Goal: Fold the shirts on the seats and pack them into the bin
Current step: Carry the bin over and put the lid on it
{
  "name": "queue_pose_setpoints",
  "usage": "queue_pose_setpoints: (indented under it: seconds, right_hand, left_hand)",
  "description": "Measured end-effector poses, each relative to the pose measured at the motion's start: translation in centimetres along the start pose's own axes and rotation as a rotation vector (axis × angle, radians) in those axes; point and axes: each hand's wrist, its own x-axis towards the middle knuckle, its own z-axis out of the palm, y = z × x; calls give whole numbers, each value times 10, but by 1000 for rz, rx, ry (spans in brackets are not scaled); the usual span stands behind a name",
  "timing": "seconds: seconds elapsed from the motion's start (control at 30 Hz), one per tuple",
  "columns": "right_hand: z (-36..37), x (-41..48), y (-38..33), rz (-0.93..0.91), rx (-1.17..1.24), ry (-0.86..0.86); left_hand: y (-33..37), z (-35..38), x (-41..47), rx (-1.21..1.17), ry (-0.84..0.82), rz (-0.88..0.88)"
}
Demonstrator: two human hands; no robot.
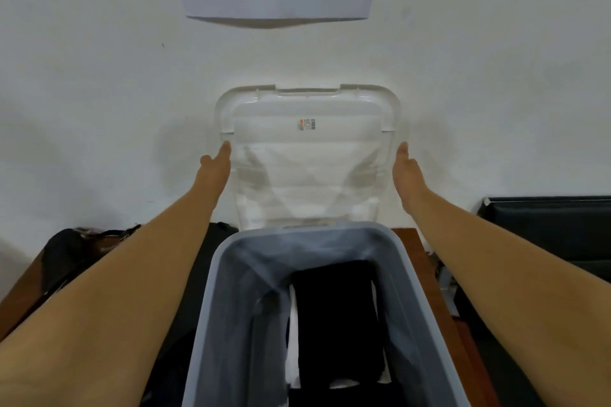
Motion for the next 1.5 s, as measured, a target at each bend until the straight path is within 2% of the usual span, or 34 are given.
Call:
queue_pose_setpoints:
  seconds: [0.23,0.43,0.63,0.8,0.97,1.1,1.33,1.47,1.5]
  right_hand:
    - [23,15,0,1,88,-56]
    - [19,11,-12,-4,120,-39]
    - [4,-6,-24,13,315,-23]
    - [-21,-20,-29,13,568,-81]
    - [-44,-45,-40,-36,676,-133]
    - [-65,-71,-39,-38,738,-213]
    - [-114,-122,-14,-107,669,-429]
    - [-146,-152,-13,-217,418,-557]
    - [-153,-159,-11,-239,284,-577]
  left_hand:
    - [-3,19,15,-109,-83,46]
    - [5,13,17,-215,-104,-20]
    - [18,-4,6,-313,-73,14]
    - [38,-28,-12,-427,-112,-56]
    - [52,-43,-54,-459,-140,-51]
    - [49,-57,-91,-579,-129,-16]
    - [19,-75,-171,-762,-159,190]
    - [1,-88,-218,-892,-107,222]
    - [-3,-90,-230,-914,-92,214]
